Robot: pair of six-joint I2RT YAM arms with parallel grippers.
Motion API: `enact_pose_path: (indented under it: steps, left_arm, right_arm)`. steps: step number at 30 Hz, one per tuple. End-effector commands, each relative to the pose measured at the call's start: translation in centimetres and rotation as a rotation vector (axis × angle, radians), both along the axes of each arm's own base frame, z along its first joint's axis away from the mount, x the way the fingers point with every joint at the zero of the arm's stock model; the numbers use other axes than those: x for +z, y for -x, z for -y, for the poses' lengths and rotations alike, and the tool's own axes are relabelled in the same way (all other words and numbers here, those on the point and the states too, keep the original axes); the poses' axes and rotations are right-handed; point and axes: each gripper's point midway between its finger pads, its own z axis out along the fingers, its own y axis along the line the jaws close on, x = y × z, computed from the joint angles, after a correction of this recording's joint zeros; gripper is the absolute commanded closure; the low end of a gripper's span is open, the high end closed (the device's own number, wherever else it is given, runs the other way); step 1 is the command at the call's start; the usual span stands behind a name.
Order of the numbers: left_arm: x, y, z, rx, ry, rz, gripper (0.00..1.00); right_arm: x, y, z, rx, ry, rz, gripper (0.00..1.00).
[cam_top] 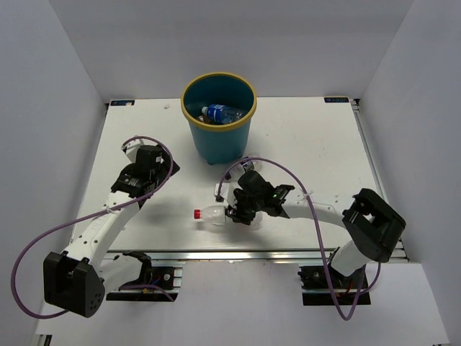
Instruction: Put the plastic bottles in the bin
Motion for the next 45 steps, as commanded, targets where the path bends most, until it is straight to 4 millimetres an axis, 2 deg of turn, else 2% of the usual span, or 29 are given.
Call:
enact_pose_path:
  steps: [1, 2, 4, 7, 8, 10, 11, 14, 15, 16, 18, 20, 21, 22, 23, 24, 25, 29, 30, 31, 33, 34, 37, 38, 40, 41, 43, 44, 45]
  left_arm:
    - [2.3, -0.9, -0.9, 0.047, -0.003, 0.064, 0.02]
    - [2.7, -1.1, -1.0, 0.053, -0.008, 0.074, 0.02]
    - [3.0, -1.2, -1.7, 0.083, -0.018, 0.078, 0.02]
    - [3.9, -1.8, -2.5, 0.109, -0.019, 0.097, 0.02]
    - [4.2, -1.8, -2.7, 0.114, -0.017, 0.104, 0.02]
    - [4.6, -2.1, -3.2, 0.129, -0.012, 0.123, 0.02]
    - [4.8, -2.1, -3.4, 0.134, -0.013, 0.128, 0.02]
    - [4.7, -2.4, -3.9, 0.147, -0.01, 0.136, 0.02]
    - [4.5, -2.6, -4.0, 0.149, -0.007, 0.13, 0.02]
    - [4.5, -2.7, -4.2, 0.155, -0.005, 0.127, 0.02]
    - [4.0, -2.9, -4.3, 0.156, -0.005, 0.112, 0.02]
    - [3.8, -3.0, -4.3, 0.157, -0.004, 0.103, 0.02]
    - [3.6, -3.1, -4.3, 0.155, -0.005, 0.097, 0.02]
    - [3.4, -3.1, -4.5, 0.157, -0.005, 0.09, 0.02]
    - [3.6, -3.2, -4.6, 0.159, -0.006, 0.086, 0.02]
    - [3.6, -3.3, -4.7, 0.162, -0.007, 0.083, 0.02]
    - [3.6, -3.4, -4.8, 0.165, -0.007, 0.082, 0.02]
    - [4.4, -3.9, -5.0, 0.167, 0.01, 0.111, 0.02]
    - [4.6, -3.9, -5.0, 0.169, 0.011, 0.119, 0.02]
    - [4.6, -4.0, -5.1, 0.17, 0.014, 0.122, 0.02]
    - [4.7, -4.2, -5.1, 0.17, 0.017, 0.132, 0.02]
    - [4.6, -4.2, -5.0, 0.169, 0.018, 0.132, 0.02]
    - [3.9, -4.1, -4.9, 0.162, 0.018, 0.114, 0.02]
    - [3.6, -4.0, -5.0, 0.165, 0.018, 0.104, 0.02]
    - [2.7, -3.8, -4.9, 0.166, 0.019, 0.084, 0.02]
    - [2.6, -3.9, -4.8, 0.165, 0.022, 0.086, 0.02]
    - [1.8, -4.0, -4.5, 0.153, 0.032, 0.072, 0.02]
    - [1.7, -4.1, -4.4, 0.148, 0.038, 0.072, 0.02]
    - [1.2, -4.2, -4.2, 0.14, 0.039, 0.056, 0.02]
  right_arm:
    - [7.5, -2.3, -3.5, 0.021, -0.188, 0.148, 0.62]
    - [9.0, -2.6, -3.8, 0.022, -0.218, 0.173, 0.64]
    - [14.5, -3.5, -4.6, 0.033, -0.321, 0.26, 0.64]
    - [21.7, -5.5, -4.4, -0.016, -0.45, 0.361, 0.62]
    - [26.1, -7.2, -4.2, -0.056, -0.526, 0.414, 0.63]
    - [30.2, -8.0, -4.1, -0.061, -0.601, 0.439, 0.63]
    - [34.1, -9.0, -3.5, -0.078, -0.66, 0.498, 0.62]
    - [37.5, -11.3, -3.9, -0.138, -0.711, 0.521, 0.59]
    - [39.2, -13.4, -4.1, -0.201, -0.73, 0.542, 0.59]
    - [39.9, -14.6, -4.3, -0.238, -0.739, 0.546, 0.59]
    - [40.5, -18.7, -4.4, -0.372, -0.74, 0.545, 0.59]
    - [40.3, -20.9, -4.5, -0.432, -0.737, 0.518, 0.54]
    - [39.9, -22.8, -4.8, -0.445, -0.725, 0.495, 0.51]
    - [39.6, -23.5, -5.0, -0.452, -0.724, 0.477, 0.45]
    - [39.5, -24.4, -4.8, -0.478, -0.728, 0.454, 0.34]
    - [38.3, -25.2, -5.5, -0.464, -0.706, 0.433, 0.28]
    - [39.1, -25.3, -5.5, -0.465, -0.709, 0.441, 0.12]
    - [39.9, -25.3, -4.8, -0.471, -0.692, 0.464, 0.11]
    - [41.2, -24.8, -4.0, -0.49, -0.71, 0.483, 0.11]
    - [40.6, -24.9, -3.4, -0.515, -0.703, 0.474, 0.11]
    - [42.1, -24.6, -1.3, -0.566, -0.737, 0.484, 0.11]
    - [42.0, -24.4, -0.7, -0.579, -0.742, 0.462, 0.11]
    - [39.4, -23.4, 2.2, -0.656, -0.691, 0.404, 0.11]
    - [37.4, -22.6, 3.6, -0.695, -0.667, 0.378, 0.11]
    - [35.1, -22.4, 6.0, -0.843, -0.68, 0.334, 0.11]
    - [31.7, -21.5, 8.0, -0.926, -0.653, 0.29, 0.11]
    - [29.4, -20.6, 9.6, -1.047, -0.728, 0.192, 0.11]
    - [29.2, -19.9, 11.3, -1.109, -0.774, 0.167, 0.11]
    - [25.0, -19.4, 12.4, -1.183, -0.739, 0.101, 0.11]
